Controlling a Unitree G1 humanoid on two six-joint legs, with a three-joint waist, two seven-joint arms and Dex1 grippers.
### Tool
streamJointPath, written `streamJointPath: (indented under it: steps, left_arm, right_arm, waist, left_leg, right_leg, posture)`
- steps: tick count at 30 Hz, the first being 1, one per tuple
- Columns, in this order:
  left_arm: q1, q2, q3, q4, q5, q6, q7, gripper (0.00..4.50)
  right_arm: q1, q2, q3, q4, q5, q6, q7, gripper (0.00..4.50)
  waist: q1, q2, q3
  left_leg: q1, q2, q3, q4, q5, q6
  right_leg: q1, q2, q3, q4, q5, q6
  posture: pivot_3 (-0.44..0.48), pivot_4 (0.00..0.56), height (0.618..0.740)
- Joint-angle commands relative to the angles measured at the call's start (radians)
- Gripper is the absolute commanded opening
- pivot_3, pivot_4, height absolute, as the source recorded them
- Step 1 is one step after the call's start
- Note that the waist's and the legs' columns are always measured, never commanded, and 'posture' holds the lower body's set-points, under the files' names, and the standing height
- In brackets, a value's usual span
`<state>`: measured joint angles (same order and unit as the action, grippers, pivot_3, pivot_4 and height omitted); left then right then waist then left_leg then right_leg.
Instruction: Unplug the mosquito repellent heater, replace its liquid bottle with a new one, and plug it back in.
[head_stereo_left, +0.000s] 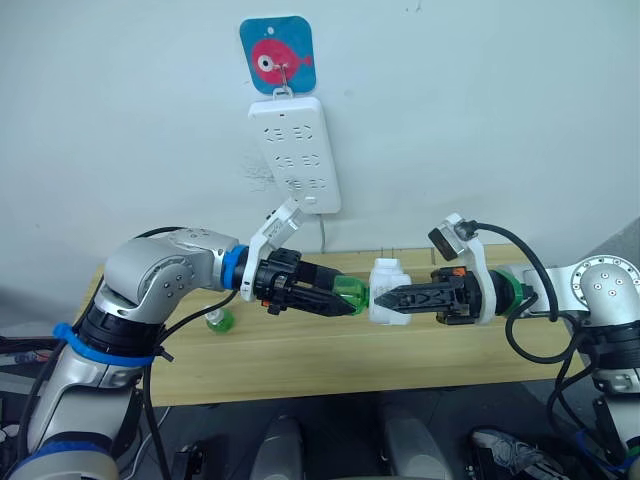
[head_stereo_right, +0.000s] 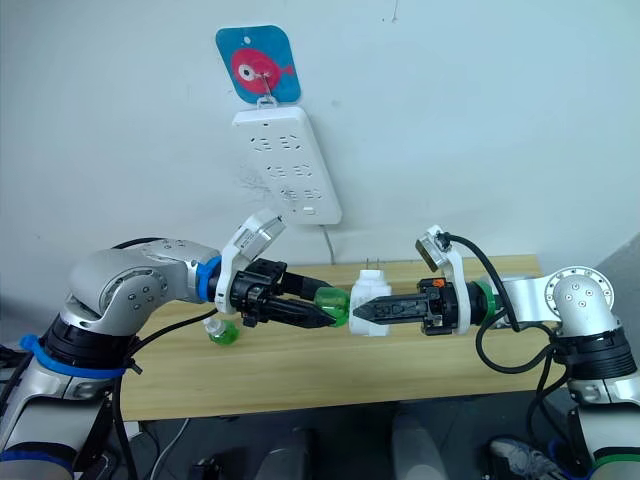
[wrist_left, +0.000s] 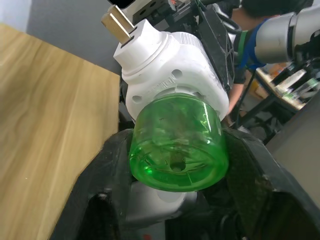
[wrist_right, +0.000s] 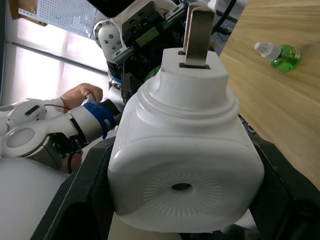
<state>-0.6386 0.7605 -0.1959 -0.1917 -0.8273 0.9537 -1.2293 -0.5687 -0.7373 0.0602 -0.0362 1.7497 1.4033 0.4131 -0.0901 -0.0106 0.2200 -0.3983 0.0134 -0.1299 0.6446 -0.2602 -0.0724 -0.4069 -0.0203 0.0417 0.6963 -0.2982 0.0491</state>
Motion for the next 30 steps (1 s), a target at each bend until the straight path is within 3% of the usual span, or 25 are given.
streamJointPath:
  steps: [1,2,4,6,10,15,24,27,30]
  left_arm:
    - [0.046,0.031,0.016,-0.041,0.075,-0.123,-0.046,3.92]
    - [0.069,0.038,0.008,-0.051,0.115,-0.184,-0.057,4.25]
    - [0.120,0.043,0.010,-0.061,0.173,-0.290,-0.080,4.50]
    - [0.169,0.021,0.022,-0.054,0.239,-0.426,-0.078,4.50]
    - [0.248,-0.120,0.068,-0.016,0.385,-0.822,0.004,4.50]
    - [0.310,-0.205,0.080,0.021,0.452,-1.091,0.007,4.50]
    - [0.288,-0.226,0.068,0.062,0.444,-1.257,-0.043,4.50]
    - [0.285,-0.234,0.055,0.074,0.447,-1.286,-0.053,3.91]
    - [0.276,-0.247,0.044,0.094,0.461,-1.310,-0.051,2.97]
  right_arm:
    - [-0.007,-0.011,-0.030,-0.002,0.026,-0.002,0.016,3.06]
    - [-0.007,-0.012,-0.031,0.000,0.026,-0.003,0.016,3.06]
    - [-0.008,-0.011,-0.031,0.003,0.023,-0.004,0.016,3.06]
    - [-0.009,-0.011,-0.032,0.005,0.020,-0.004,0.016,3.06]
    - [-0.009,-0.008,-0.032,0.008,0.013,-0.005,0.018,3.06]
    - [-0.012,-0.005,-0.033,0.012,0.005,-0.004,0.023,3.06]
    - [-0.010,-0.005,-0.035,0.011,0.000,-0.002,0.025,3.06]
    - [-0.009,-0.004,-0.035,0.010,0.002,-0.004,0.022,3.06]
    - [-0.009,-0.003,-0.034,0.009,0.003,-0.005,0.020,3.06]
  waist:
    - [0.001,0.000,0.000]
    - [0.002,0.000,0.000]
    - [0.004,0.000,0.000]
    - [0.004,0.000,0.001]
    - [0.009,0.000,0.001]
    - [0.011,0.000,0.001]
    - [0.008,0.000,0.001]
    - [0.008,0.000,0.001]
    - [0.007,0.000,0.001]
  left_leg:
    - [0.000,0.000,0.000,0.000,0.000,0.000]
    - [0.000,0.000,0.000,0.000,0.000,0.000]
    - [0.000,0.000,0.000,0.000,0.000,0.000]
    - [0.000,0.000,0.001,0.000,0.000,0.000]
    - [-0.001,0.000,0.001,0.000,0.000,0.000]
    - [-0.001,-0.001,0.002,0.000,0.000,0.000]
    - [-0.001,-0.001,0.002,0.001,0.000,0.000]
    - [-0.001,-0.001,0.002,0.001,0.000,0.000]
    - [-0.001,-0.001,0.002,0.001,0.000,0.000]
  right_leg:
    - [0.000,0.000,0.000,0.000,0.000,0.000]
    - [0.000,0.000,0.000,0.000,0.000,0.000]
    - [0.000,0.000,0.000,0.000,0.000,0.000]
    - [0.000,0.000,0.001,0.000,0.000,0.000]
    - [0.000,-0.001,0.001,-0.001,0.000,0.000]
    - [0.000,-0.002,0.001,-0.001,0.000,0.000]
    - [0.000,-0.001,0.001,0.000,0.000,0.000]
    - [0.000,-0.001,0.001,0.000,0.000,0.000]
    - [0.000,-0.001,0.001,-0.001,0.000,0.000]
  posture:
    - [-0.098,0.202,0.725]
    - [-0.096,0.201,0.725]
    - [-0.096,0.202,0.725]
    - [-0.095,0.202,0.725]
    - [-0.094,0.202,0.725]
    - [-0.094,0.202,0.725]
    - [-0.099,0.202,0.725]
    - [-0.099,0.202,0.725]
    - [-0.101,0.202,0.725]
